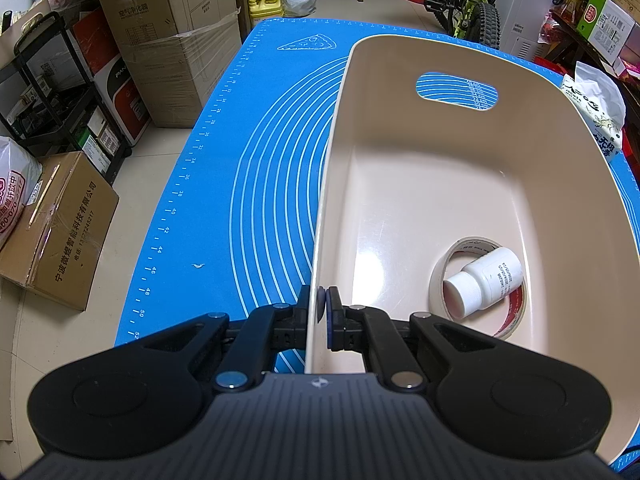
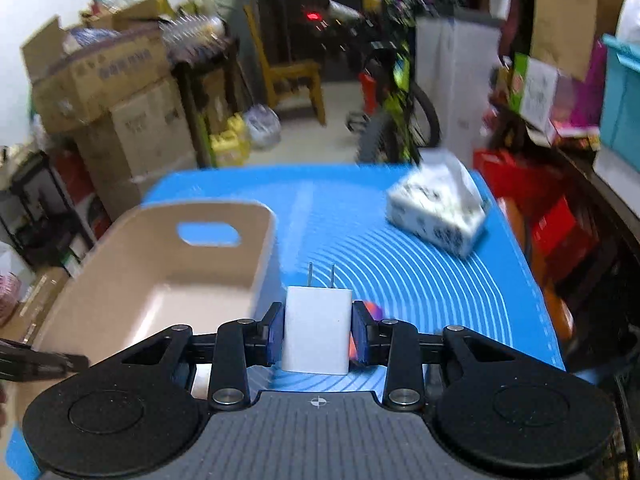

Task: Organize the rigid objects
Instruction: 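Grasp the white charger with the right gripper and drop it into the basket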

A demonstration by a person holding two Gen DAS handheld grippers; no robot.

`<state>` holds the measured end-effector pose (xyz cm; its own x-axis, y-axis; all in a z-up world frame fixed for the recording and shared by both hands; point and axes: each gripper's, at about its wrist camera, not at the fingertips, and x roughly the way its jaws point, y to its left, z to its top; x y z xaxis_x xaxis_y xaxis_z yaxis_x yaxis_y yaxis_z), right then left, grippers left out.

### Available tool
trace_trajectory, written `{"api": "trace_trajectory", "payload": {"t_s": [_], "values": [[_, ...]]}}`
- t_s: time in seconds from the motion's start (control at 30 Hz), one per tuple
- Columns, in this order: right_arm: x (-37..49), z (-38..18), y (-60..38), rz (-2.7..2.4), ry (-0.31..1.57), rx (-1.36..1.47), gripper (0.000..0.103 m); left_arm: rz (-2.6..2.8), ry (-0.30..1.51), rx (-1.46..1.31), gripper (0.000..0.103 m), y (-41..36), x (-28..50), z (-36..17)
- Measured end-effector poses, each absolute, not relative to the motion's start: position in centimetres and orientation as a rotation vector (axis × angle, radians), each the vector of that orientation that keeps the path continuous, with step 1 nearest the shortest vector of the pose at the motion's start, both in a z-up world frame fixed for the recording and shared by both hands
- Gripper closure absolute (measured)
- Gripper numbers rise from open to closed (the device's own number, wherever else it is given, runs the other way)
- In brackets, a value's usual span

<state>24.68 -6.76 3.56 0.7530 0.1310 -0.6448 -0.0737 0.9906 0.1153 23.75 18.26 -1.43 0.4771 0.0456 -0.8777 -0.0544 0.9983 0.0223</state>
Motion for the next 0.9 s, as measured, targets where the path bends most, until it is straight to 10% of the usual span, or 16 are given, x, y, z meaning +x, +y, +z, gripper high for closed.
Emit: {"api": "trace_trajectory", "payload": {"t_s": [0.9], "values": [[25.0, -1.1, 5.0, 0.406, 0.886, -0.119, 0.06, 0.061, 1.071, -0.001, 0.095, 18.2, 23.7, -1.5]]}}
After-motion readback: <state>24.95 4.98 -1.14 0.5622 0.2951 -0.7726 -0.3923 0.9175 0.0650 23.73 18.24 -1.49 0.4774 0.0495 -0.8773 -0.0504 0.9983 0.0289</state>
